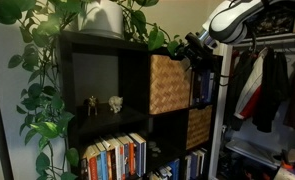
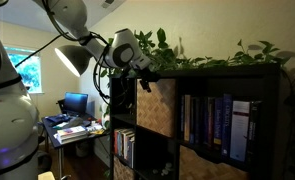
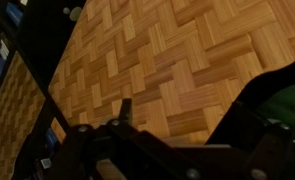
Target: Open the drawer, take out the black object then close the drawer.
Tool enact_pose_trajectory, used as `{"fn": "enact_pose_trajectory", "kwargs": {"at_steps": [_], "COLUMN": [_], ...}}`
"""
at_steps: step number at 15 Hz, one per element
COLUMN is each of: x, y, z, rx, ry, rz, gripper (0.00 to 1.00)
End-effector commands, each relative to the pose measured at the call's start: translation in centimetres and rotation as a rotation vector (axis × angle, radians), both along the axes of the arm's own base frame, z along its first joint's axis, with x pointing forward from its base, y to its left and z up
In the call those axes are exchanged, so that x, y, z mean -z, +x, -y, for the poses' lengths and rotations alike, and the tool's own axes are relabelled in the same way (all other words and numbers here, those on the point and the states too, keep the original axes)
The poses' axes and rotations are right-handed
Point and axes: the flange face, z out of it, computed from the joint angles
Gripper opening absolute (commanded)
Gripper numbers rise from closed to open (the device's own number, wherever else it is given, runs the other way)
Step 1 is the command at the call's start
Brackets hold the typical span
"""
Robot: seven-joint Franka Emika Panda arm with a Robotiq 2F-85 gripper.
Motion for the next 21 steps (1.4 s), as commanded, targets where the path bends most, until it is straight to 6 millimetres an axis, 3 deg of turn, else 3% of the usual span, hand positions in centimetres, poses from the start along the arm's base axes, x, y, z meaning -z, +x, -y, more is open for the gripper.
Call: {"fn": "enact_pose_trajectory", "kwargs": {"at_steps": [1, 5, 16, 21], "x": [1.4, 2.2, -1.4, -2.3], "y": [0.9, 1.6, 0.1, -0.9], "z": [0.2, 0.3, -1.6, -0.7], "rx": [0.017, 0.018, -0.080, -0.123], "ry": [-0.045, -0.082, -0.029, -0.025], "rz": [0.028, 0.030, -0.104, -0.192], "gripper": [1.00, 1.00, 1.00, 1.00]}}
